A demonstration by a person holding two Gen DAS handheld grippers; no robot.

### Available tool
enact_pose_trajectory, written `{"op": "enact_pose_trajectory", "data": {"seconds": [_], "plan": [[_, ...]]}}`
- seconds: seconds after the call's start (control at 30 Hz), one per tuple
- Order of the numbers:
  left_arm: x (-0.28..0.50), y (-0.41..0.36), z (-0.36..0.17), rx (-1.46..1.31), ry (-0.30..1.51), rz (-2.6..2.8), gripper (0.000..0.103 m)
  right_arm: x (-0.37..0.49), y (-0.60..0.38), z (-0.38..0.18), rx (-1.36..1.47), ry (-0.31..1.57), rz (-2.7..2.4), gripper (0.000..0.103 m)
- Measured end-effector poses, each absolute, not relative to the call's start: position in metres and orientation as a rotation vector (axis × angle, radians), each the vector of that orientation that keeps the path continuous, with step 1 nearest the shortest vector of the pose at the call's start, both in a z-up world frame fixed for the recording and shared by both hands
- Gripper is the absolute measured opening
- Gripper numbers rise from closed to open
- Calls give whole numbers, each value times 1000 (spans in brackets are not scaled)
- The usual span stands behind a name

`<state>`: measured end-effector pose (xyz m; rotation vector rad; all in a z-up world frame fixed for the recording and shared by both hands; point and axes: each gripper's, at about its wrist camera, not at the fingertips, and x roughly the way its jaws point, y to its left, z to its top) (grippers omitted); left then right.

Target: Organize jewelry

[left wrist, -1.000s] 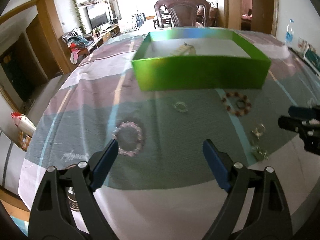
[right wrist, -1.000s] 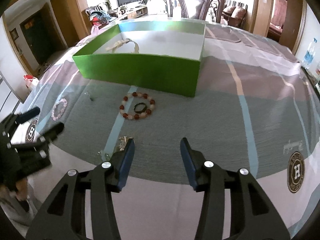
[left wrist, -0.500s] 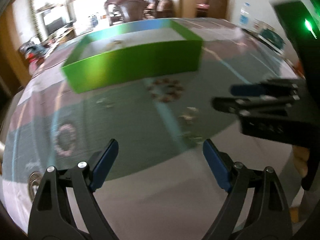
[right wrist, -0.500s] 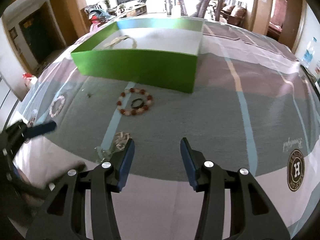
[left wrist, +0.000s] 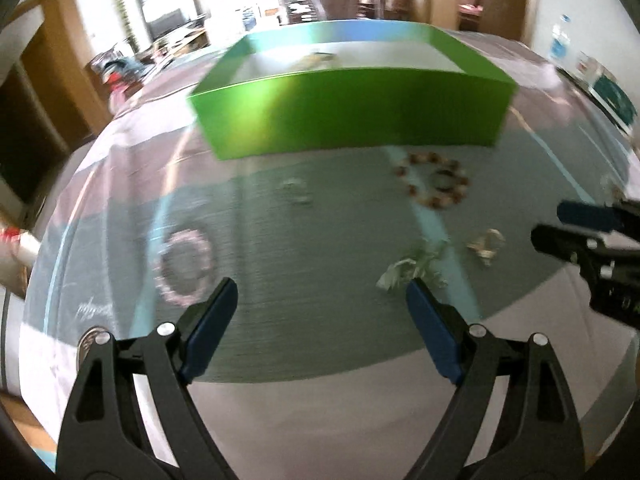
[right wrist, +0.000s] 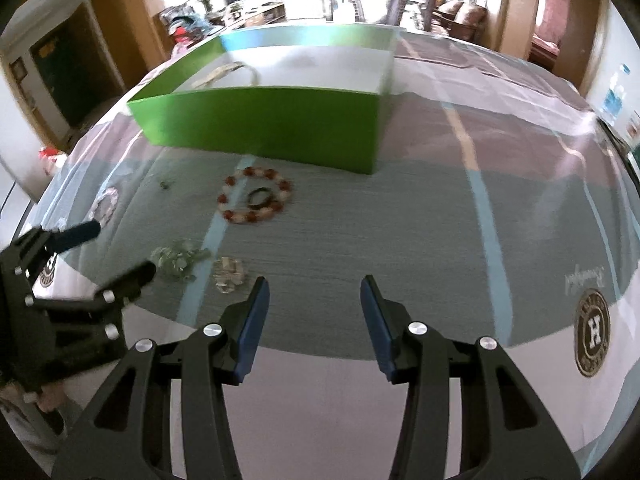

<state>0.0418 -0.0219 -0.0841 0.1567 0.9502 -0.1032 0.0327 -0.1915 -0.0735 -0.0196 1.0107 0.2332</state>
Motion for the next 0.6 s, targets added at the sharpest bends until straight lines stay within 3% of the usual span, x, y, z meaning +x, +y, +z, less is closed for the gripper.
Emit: {"op": "enact_pose_trajectory", "data": {"seconds": [0.6], "plan": [[50, -41, -90, 204, 950, -141, 84, 39, -181, -69, -40, 996, 243, 45]]}}
